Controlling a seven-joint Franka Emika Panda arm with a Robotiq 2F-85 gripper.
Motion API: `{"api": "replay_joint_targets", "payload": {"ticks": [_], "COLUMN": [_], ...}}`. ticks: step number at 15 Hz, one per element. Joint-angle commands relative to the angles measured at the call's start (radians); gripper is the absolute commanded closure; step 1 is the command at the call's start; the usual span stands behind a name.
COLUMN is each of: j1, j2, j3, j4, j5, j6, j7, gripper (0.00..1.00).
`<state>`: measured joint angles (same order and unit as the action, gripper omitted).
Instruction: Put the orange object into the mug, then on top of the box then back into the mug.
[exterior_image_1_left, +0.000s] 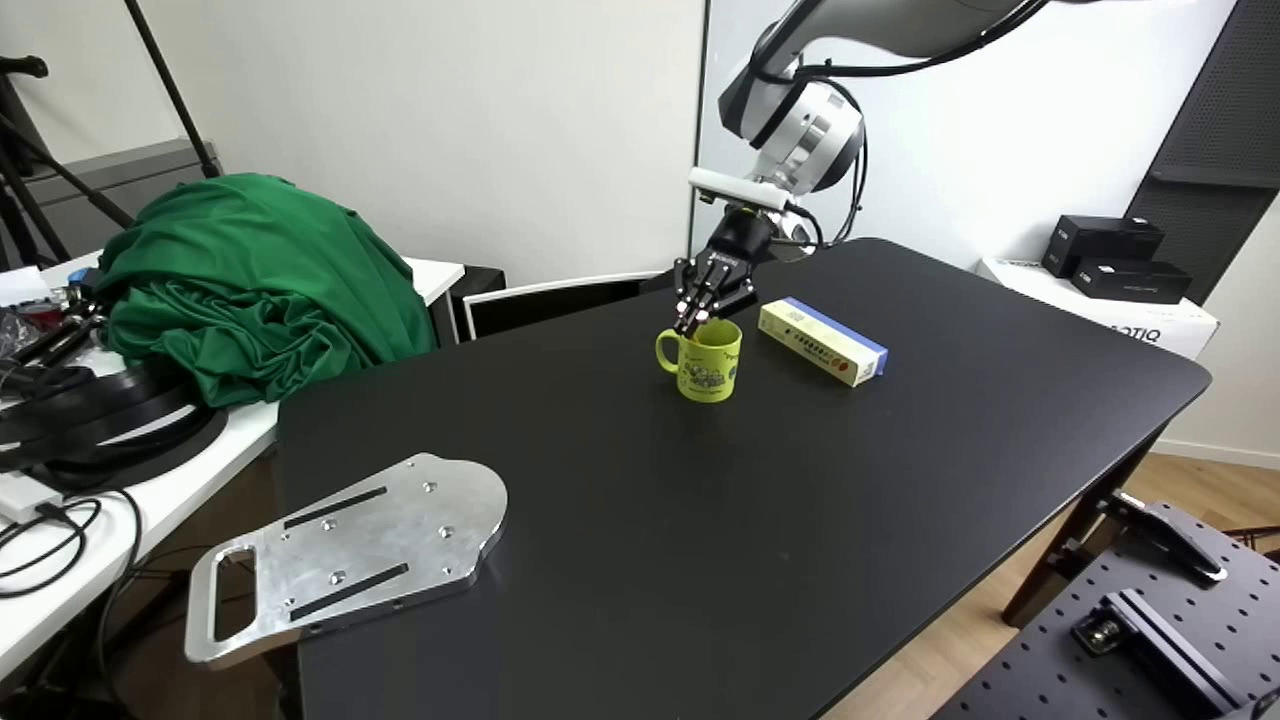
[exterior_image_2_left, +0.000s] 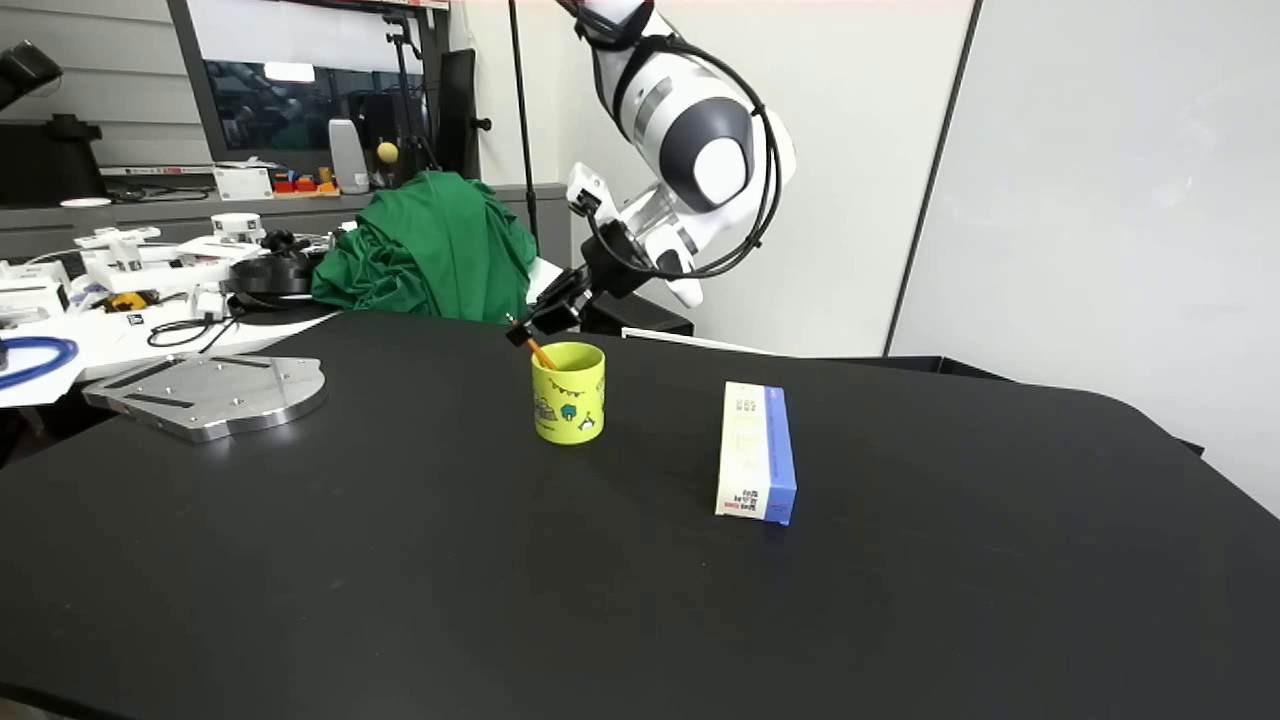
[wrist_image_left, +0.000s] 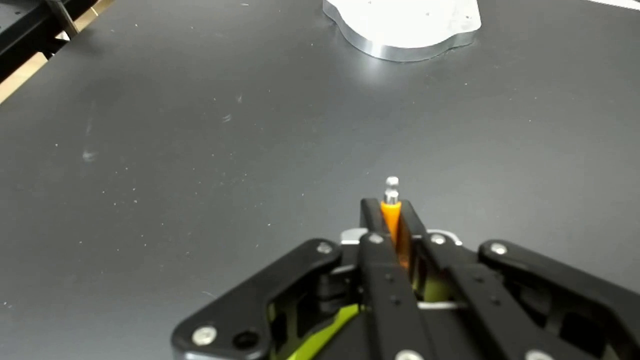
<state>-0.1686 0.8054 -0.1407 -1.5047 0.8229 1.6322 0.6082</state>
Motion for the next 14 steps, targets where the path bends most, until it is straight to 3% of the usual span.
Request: {"api": "replay_joint_targets", "payload": {"ticks": [1, 14], "j1": [-0.013, -0.038], "j2": [-0.031, -0.117], "j3": [0.003, -0.007], "j4": [0.021, 0.050], "j5": [-0.002, -0.013], "j6": [-0.057, -0.238], "j7": [0.036, 0.033], "gripper": [0.98, 0.98]}}
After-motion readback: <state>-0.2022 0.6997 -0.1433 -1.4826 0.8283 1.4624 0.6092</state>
